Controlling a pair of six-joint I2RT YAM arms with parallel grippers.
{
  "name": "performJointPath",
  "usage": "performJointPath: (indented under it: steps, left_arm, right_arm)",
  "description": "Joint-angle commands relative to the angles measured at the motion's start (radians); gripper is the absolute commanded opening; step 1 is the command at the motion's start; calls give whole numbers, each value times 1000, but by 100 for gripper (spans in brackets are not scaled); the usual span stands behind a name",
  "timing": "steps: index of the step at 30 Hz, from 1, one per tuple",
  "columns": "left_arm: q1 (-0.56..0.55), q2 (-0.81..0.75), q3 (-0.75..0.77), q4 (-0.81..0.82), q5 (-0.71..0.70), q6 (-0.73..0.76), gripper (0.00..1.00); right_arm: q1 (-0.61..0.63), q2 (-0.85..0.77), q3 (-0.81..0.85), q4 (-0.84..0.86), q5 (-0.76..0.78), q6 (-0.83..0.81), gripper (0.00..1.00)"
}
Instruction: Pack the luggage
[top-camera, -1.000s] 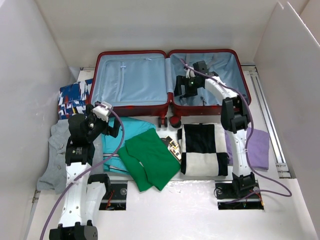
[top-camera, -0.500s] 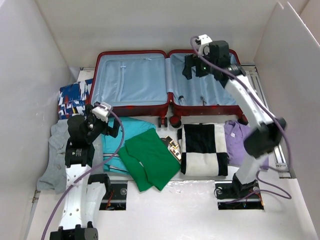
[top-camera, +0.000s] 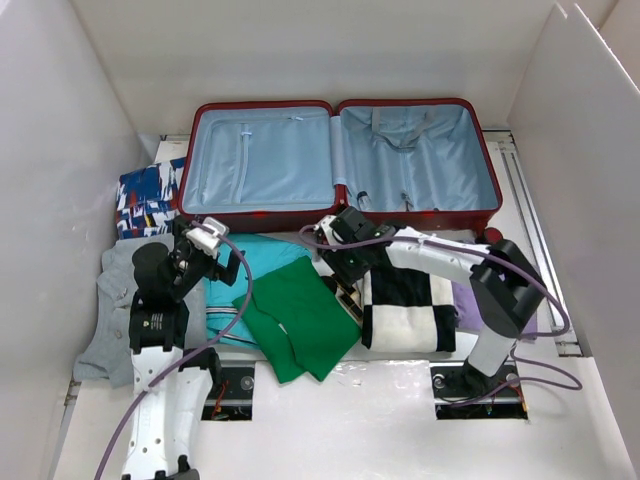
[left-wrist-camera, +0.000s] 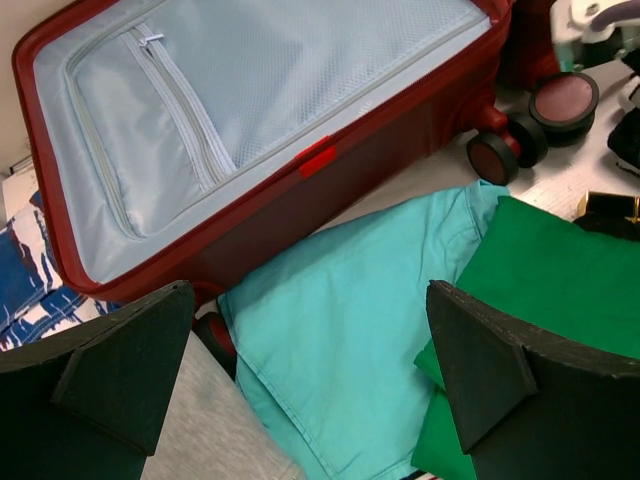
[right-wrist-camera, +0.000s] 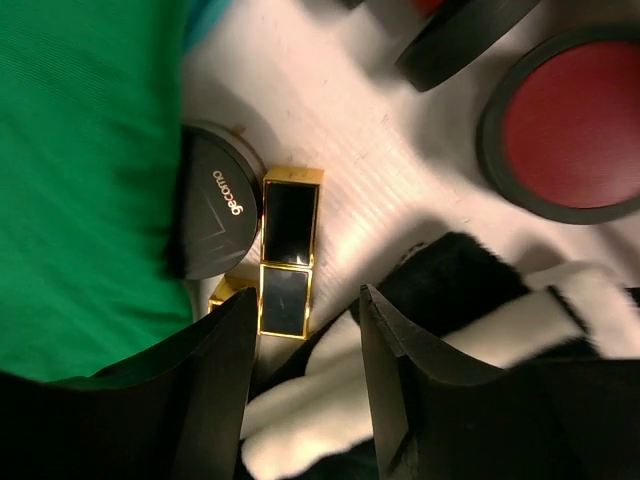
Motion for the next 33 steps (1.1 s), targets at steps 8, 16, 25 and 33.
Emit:
performJointPath:
  steps: [8,16,25,33]
  left_arm:
    - [-12,-36,-7,-9,30,33,100]
    - [-12,-36,-7,-18,30,42,100]
    - [-12,-45,-7,-18,10,42,100]
    - [-12,-45,-7,-9,1,42,100]
  right_arm:
    - [16,33,-30,97,18,77,52]
    - [16,114,-11,119,15,77,52]
    - [-10,115,40,99,6,98,0]
    - [-73,-125,262,-27,91,112,0]
